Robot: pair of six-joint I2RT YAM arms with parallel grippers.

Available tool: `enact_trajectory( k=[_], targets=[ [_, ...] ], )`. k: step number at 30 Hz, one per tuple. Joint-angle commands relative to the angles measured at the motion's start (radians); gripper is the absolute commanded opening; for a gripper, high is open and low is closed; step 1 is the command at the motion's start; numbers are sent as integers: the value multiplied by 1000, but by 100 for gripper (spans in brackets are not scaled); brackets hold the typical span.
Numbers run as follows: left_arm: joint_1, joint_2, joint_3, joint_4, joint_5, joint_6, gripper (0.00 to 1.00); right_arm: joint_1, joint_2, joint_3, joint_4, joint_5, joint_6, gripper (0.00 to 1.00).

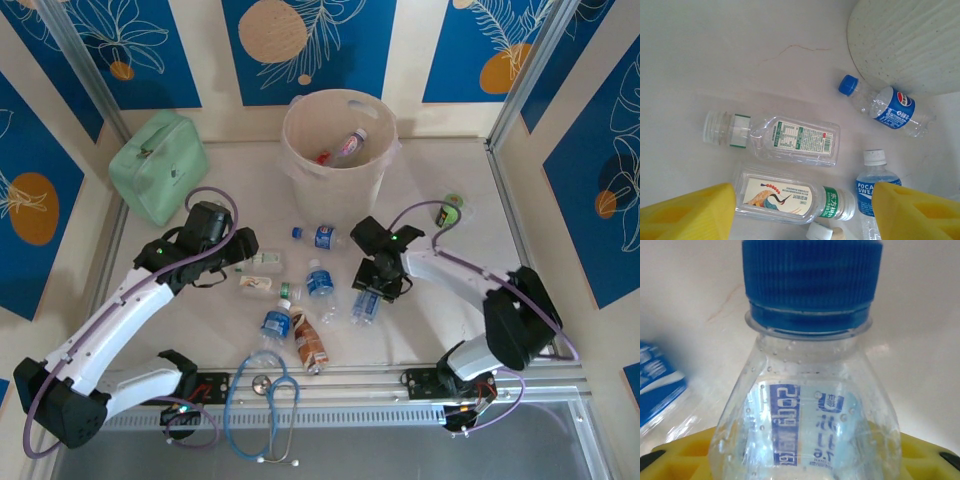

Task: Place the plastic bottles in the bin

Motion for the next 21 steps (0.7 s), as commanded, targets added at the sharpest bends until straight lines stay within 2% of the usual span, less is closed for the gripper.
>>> enact_trajectory(
  k=[1, 5, 10, 15, 21],
  targets=[
    [-3, 13, -18, 7, -6, -13, 72, 24, -105, 129, -117, 17, -30, 46],
    [-3, 23, -17, 23, 5, -24, 72, 23, -171, 311, -114, -37, -116, 46],
    [-3, 26, -11, 25, 5, -26, 71, -2, -166, 551, -103, -49, -222, 46],
    [-4, 27, -12, 19, 2, -26, 71, -127, -98, 714, -32, -148, -279, 47],
    [-4, 23, -28, 11, -3, -27, 71, -214, 10, 859, 66, -204, -328, 48]
  ],
)
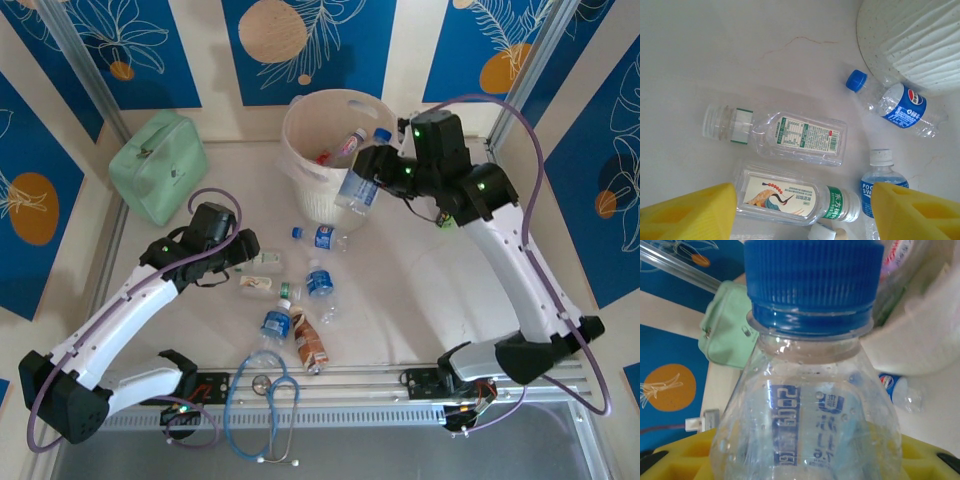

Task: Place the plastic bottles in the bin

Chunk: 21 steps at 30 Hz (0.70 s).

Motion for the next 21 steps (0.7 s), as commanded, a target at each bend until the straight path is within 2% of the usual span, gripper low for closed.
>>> enact_trajectory(
  k=[1, 8, 15, 21],
  targets=[
    [-4, -1, -13, 0, -3, -4, 71, -43, 71, 86, 66, -85, -51, 48],
    [-6, 11, -26, 5, 6, -8, 70, -120, 210, 209, 119, -159, -42, 48],
    [-6, 24, -20, -13, -3, 1, 70, -138, 388, 434, 27, -163, -77, 49],
    [-8, 19, -28, -19, -12, 9, 70, -149, 444, 453, 22, -158, -76, 51]
  ],
)
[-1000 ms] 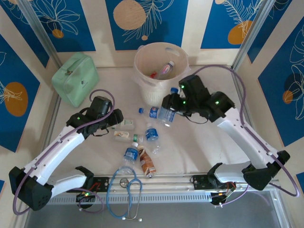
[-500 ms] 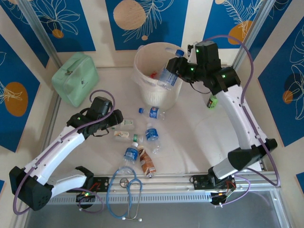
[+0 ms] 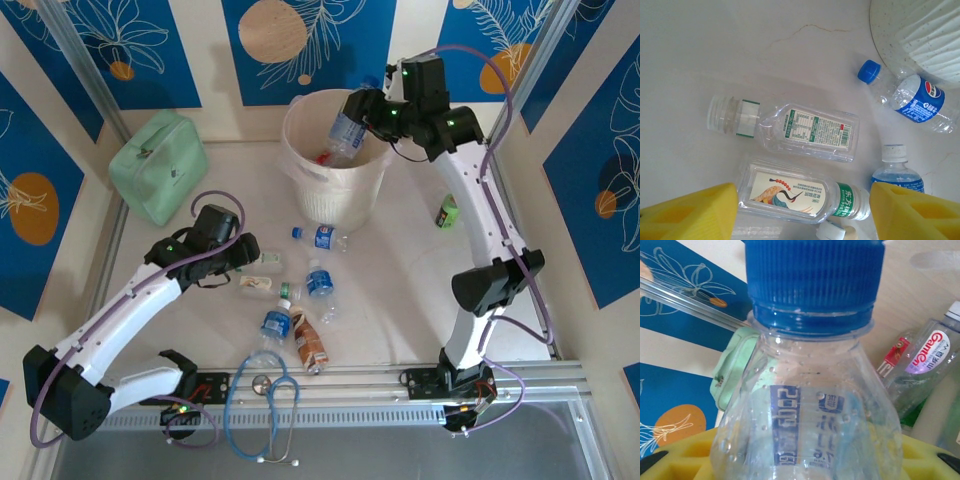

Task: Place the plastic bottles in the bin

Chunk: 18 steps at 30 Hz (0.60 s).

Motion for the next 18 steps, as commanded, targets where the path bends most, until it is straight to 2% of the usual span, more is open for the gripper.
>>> enact_trajectory(
  k=[1, 12, 18],
  targets=[
    [-8, -2, -10, -18, -13, 10, 70, -9, 23, 20, -28, -19, -19, 53],
    [-8, -2, -1, -30, -21, 22, 71, -34, 34, -3, -28, -31, -22, 74],
    [-9, -1, 2, -36, -24, 27, 71, -41, 5, -18, -23, -22, -27, 75]
  ],
)
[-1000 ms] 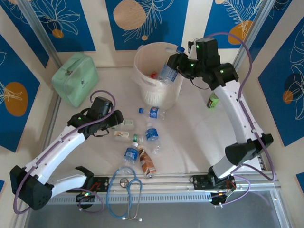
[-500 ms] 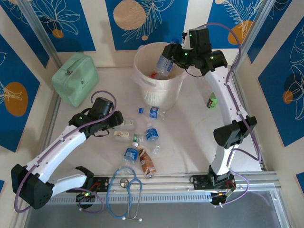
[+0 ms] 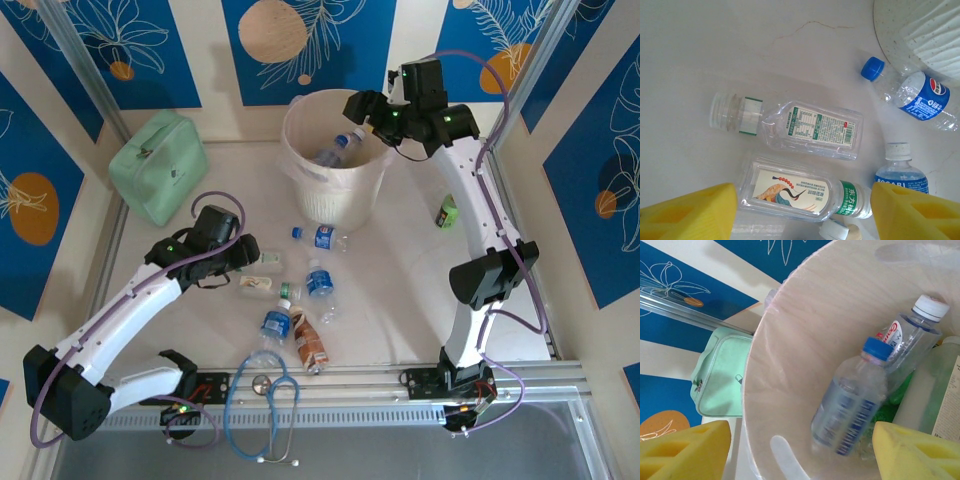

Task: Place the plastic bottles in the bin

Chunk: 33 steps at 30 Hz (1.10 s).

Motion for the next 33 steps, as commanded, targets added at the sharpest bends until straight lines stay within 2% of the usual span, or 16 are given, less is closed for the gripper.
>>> enact_trajectory(
  k=[1, 9, 14, 23, 27, 33],
  targets=[
    [-9, -1, 6, -32, -25, 27, 71, -2, -44, -18, -3, -12, -16, 75],
    [-47, -1, 20, -45, -23, 65, 72, 32, -196, -159, 6, 27, -59, 75],
    [-155, 7, 34, -82, -44, 90, 75, 93, -403, -396, 26, 93, -98, 75],
    [-375, 73, 45, -227, 4, 99, 83, 140, -743, -820, 6, 104, -59, 77],
    [-452, 111, 20, -284, 27, 86, 85, 193, -809, -930, -38, 132, -48, 77],
    [-476, 132, -67, -253, 112, 78, 86, 199, -859, -1012, -42, 139, -21, 77]
  ],
)
